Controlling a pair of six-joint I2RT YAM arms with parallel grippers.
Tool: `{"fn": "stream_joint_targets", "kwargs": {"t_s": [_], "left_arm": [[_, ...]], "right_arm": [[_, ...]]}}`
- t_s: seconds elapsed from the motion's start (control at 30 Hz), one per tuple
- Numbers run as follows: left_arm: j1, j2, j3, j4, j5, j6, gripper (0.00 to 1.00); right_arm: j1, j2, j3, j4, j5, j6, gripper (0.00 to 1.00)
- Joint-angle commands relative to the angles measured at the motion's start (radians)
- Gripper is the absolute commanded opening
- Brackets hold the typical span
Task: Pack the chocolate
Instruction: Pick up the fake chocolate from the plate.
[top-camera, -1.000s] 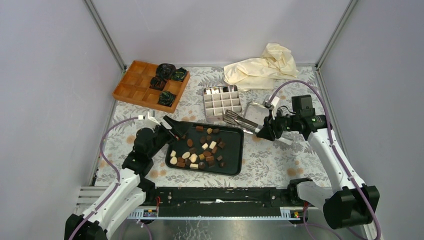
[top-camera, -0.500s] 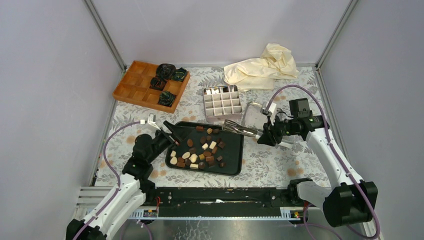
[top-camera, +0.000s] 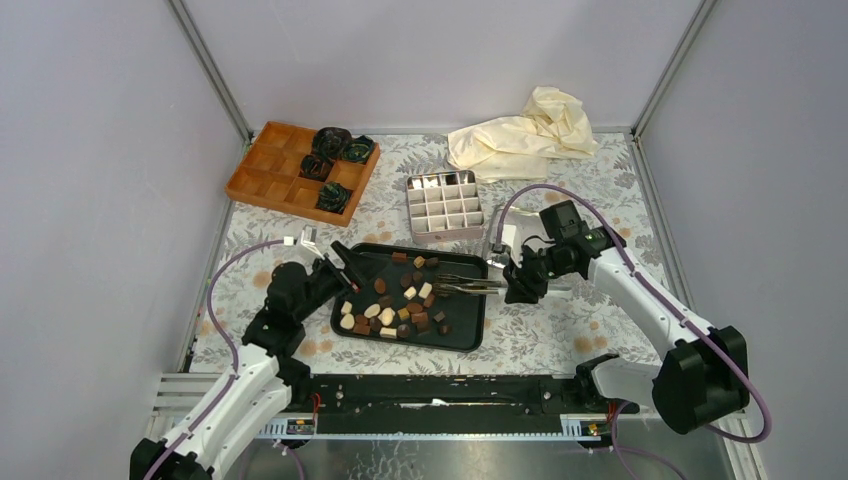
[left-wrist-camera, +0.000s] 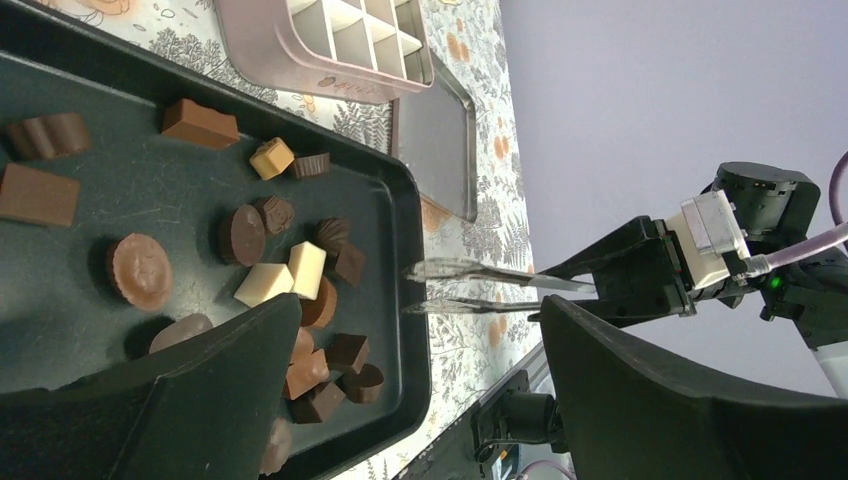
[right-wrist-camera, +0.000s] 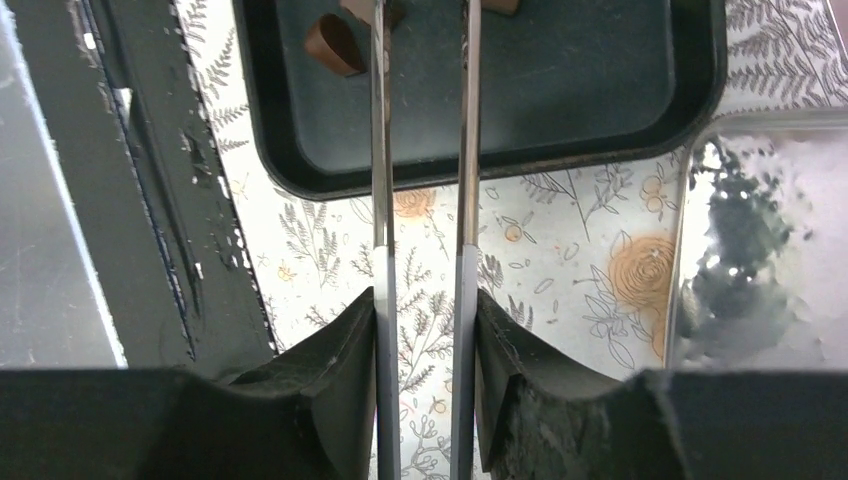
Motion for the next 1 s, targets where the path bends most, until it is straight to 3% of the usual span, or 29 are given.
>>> {"fn": "stream_joint_targets", "kwargs": {"t_s": [0.0, 0.2, 0.53, 0.97], "left_arm": [[0.004, -0.038, 0.035, -0.076, 0.009, 0.035, 0.97], [0.005, -0.081, -0.039, 0.030, -0.039, -0.005, 0.96], [0.004, 0.096, 0.031, 0.126, 0.020, 0.008, 0.95], [0.004, 0.022, -0.025, 0.137, -0.014, -0.038, 0.94]], "right_arm": [[0.007, -0.010, 0.005, 0.032, 0.090, -0.021, 0.41], [0.007, -0.057, -0.066, 0.073, 0.144, -0.005, 0.42], [0.008, -0.035, -0.088, 0.108, 0.146, 0.033, 0.45], [0.039, 0.028, -0.079, 0.141, 0.163, 0.062, 0.50]]}}
